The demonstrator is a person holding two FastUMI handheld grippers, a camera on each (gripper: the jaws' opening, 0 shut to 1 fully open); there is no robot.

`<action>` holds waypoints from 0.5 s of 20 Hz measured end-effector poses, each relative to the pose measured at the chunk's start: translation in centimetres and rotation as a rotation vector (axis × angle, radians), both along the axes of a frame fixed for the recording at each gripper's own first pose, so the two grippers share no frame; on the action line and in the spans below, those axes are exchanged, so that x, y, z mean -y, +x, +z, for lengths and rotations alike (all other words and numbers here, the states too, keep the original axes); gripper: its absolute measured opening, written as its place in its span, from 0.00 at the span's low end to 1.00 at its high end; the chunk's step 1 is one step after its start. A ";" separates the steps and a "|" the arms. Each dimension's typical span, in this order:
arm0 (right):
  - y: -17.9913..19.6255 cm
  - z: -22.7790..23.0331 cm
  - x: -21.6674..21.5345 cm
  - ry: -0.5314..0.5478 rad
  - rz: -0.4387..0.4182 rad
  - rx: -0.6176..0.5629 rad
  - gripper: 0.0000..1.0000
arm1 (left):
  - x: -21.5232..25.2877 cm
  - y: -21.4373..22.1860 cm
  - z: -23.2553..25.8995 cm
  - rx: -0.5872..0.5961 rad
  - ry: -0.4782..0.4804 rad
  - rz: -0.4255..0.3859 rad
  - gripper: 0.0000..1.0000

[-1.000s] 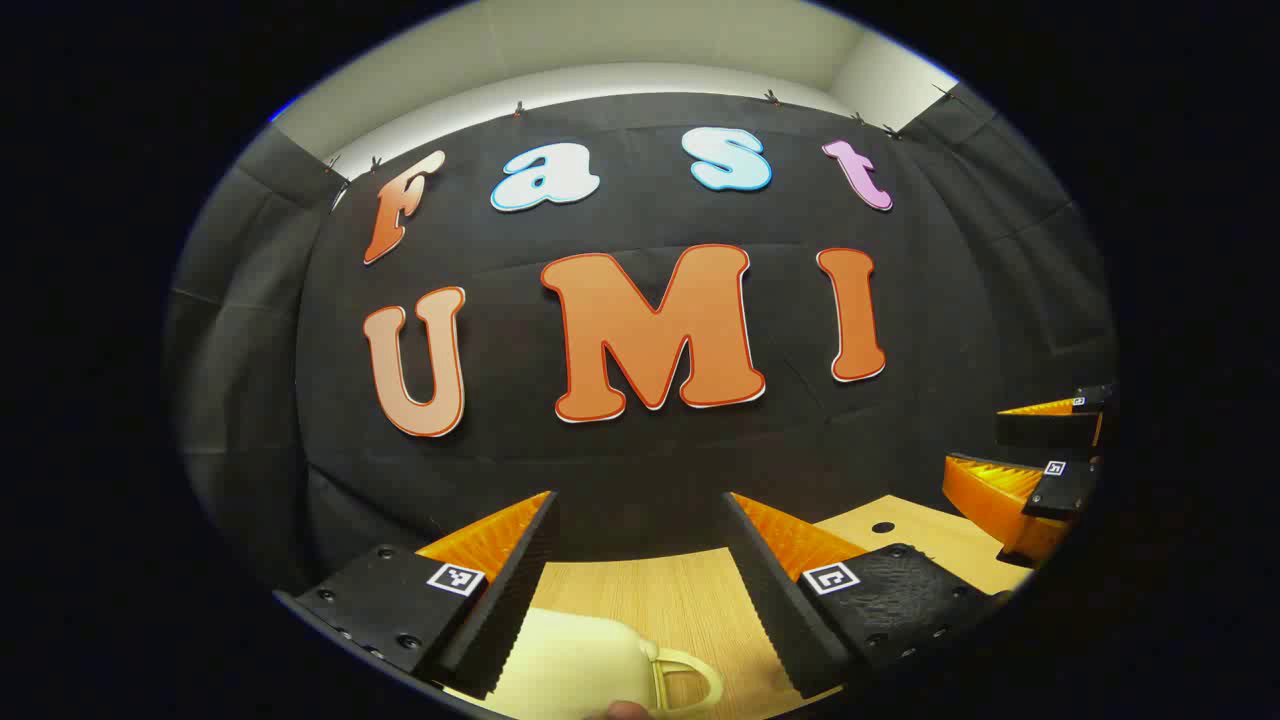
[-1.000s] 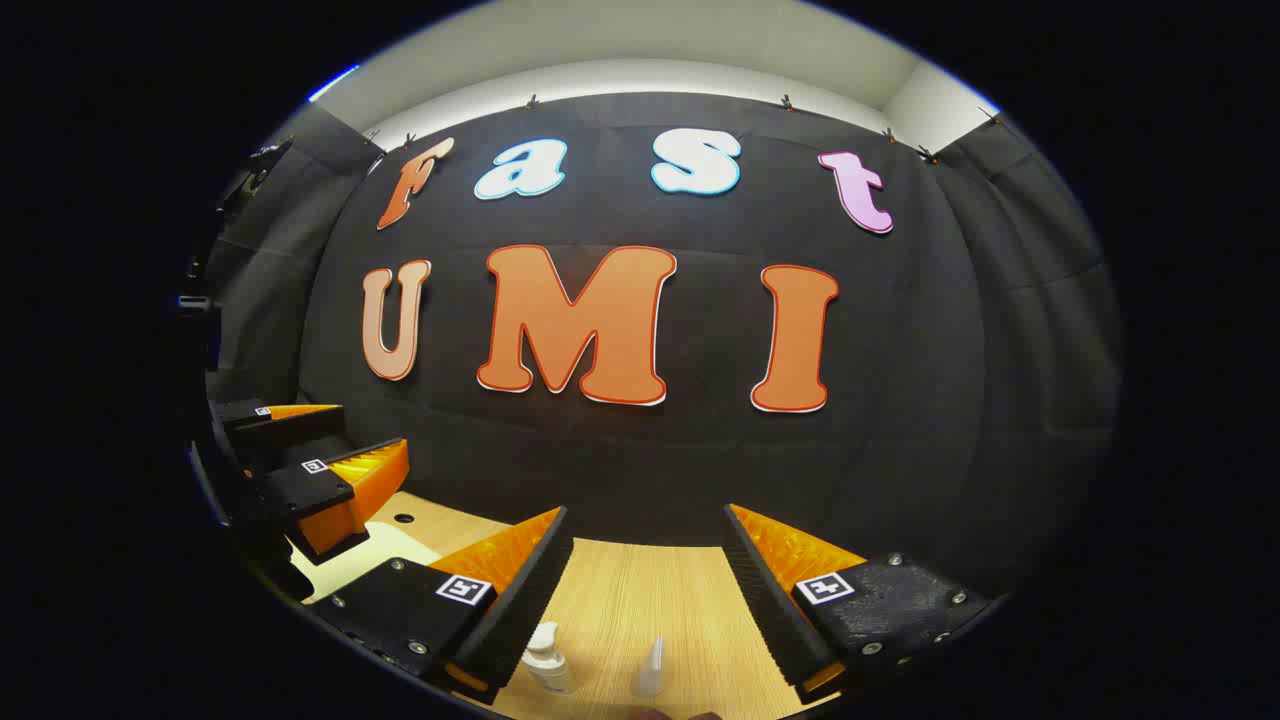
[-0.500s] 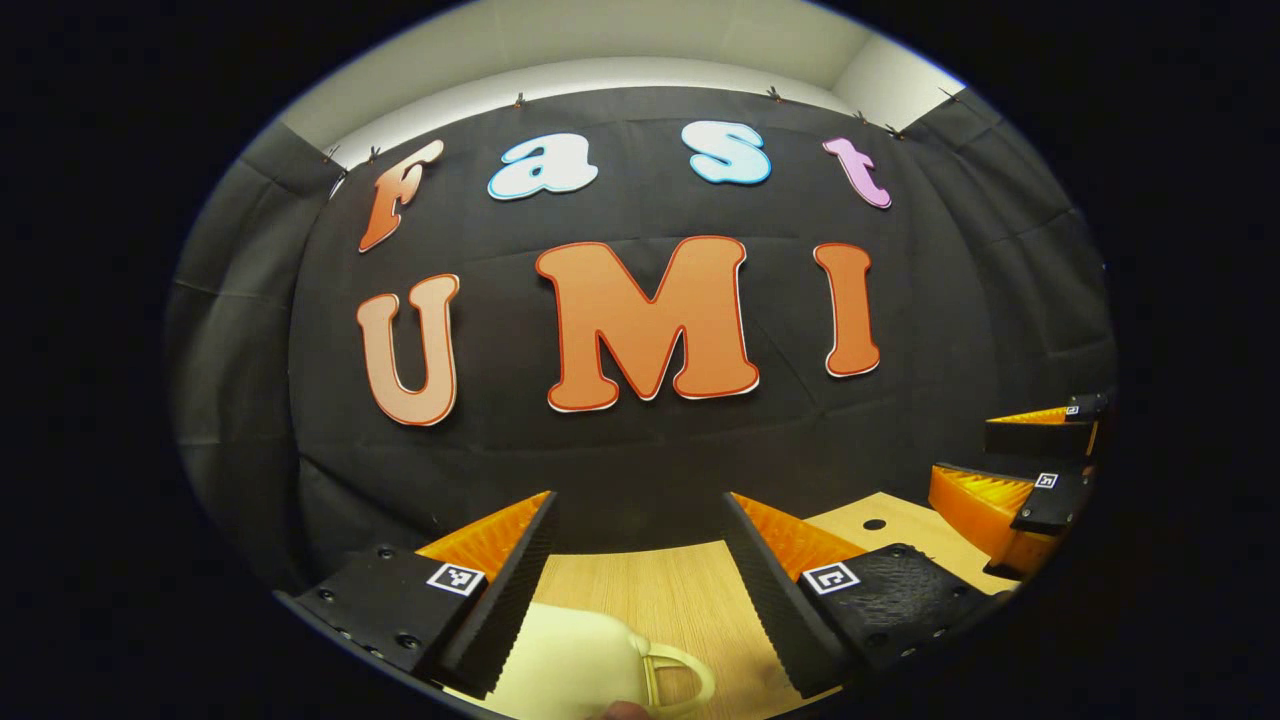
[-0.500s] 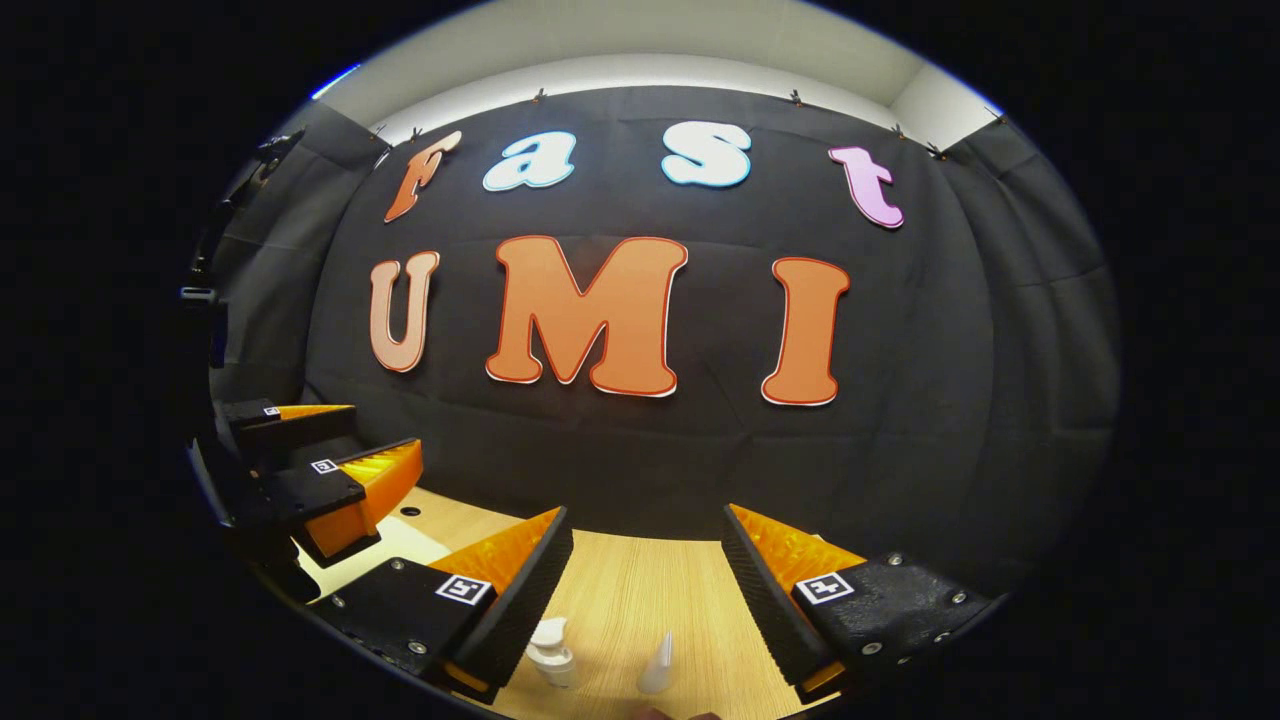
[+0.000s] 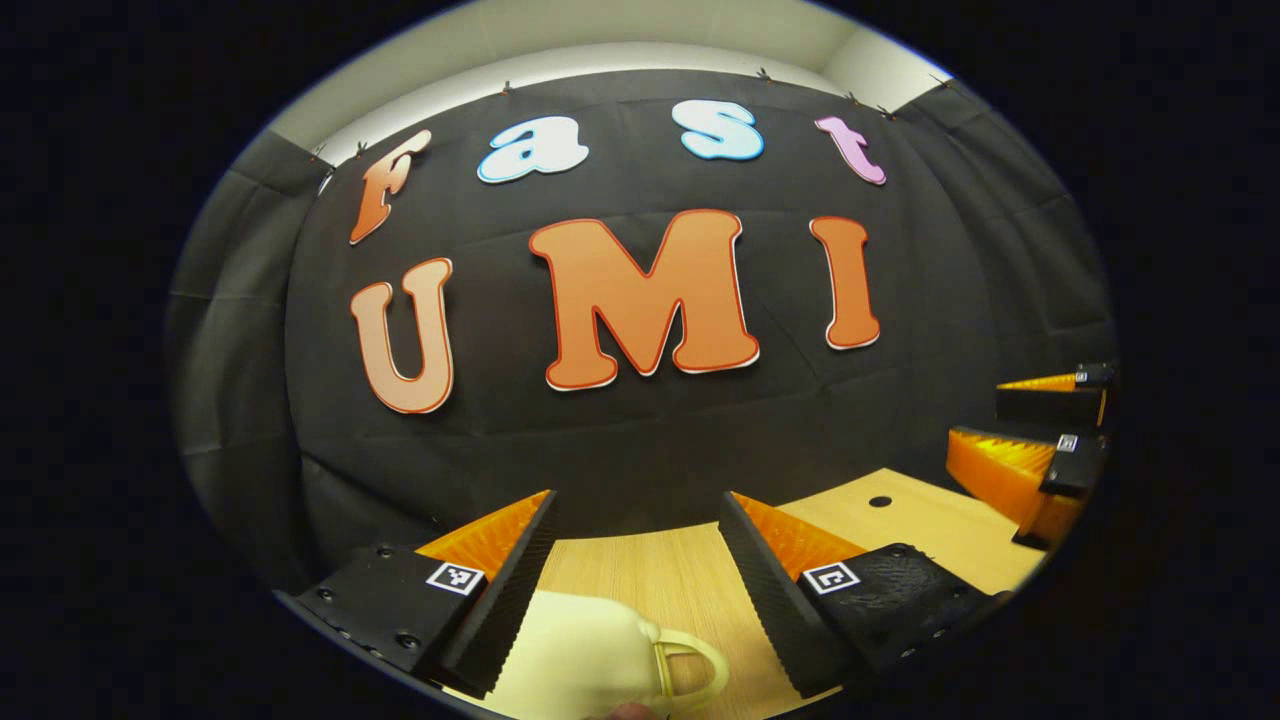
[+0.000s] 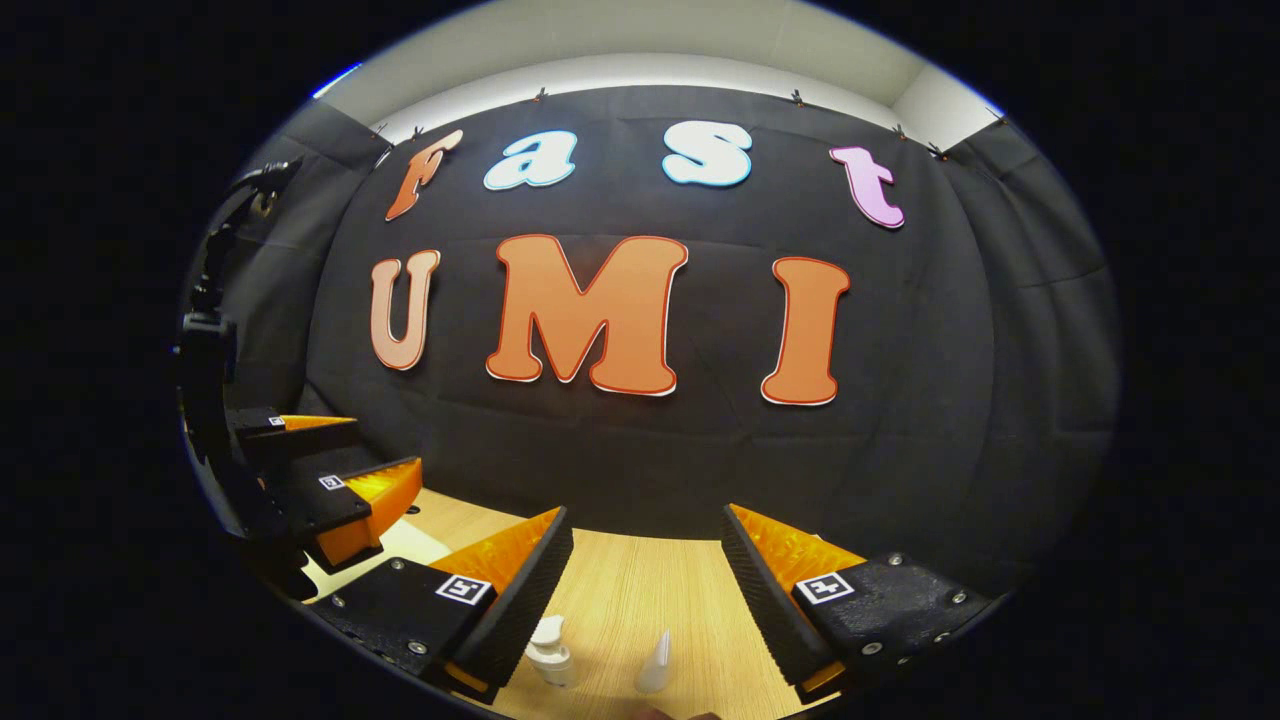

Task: First open the suitcase, pack the skin care products into it, and then close the suitcase.

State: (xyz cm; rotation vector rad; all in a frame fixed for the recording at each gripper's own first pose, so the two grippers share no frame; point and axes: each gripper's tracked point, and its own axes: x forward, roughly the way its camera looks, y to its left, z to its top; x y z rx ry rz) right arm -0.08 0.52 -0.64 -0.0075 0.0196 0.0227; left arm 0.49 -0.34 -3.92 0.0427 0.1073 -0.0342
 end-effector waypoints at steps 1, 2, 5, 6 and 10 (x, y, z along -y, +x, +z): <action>-0.1 0.0 0.2 0.002 -0.002 -0.001 0.95 | 0.0 0.0 -0.8 -0.022 0.019 -0.003 1.00; -0.1 -0.1 0.3 0.002 -0.007 0.000 0.95 | 0.2 0.2 -1.9 -0.049 0.036 -0.009 1.00; -0.2 -0.2 1.0 -0.005 -0.021 -0.001 0.95 | 1.1 0.1 -5.3 -0.116 0.098 -0.043 1.00; -0.1 -0.1 1.2 -0.006 -0.024 0.000 0.95 | 1.2 -0.1 -6.2 -0.123 0.123 -0.054 0.99; -0.2 -0.1 2.4 -0.016 -0.045 -0.002 0.95 | 1.3 -0.9 -9.7 -0.182 0.204 -0.091 0.99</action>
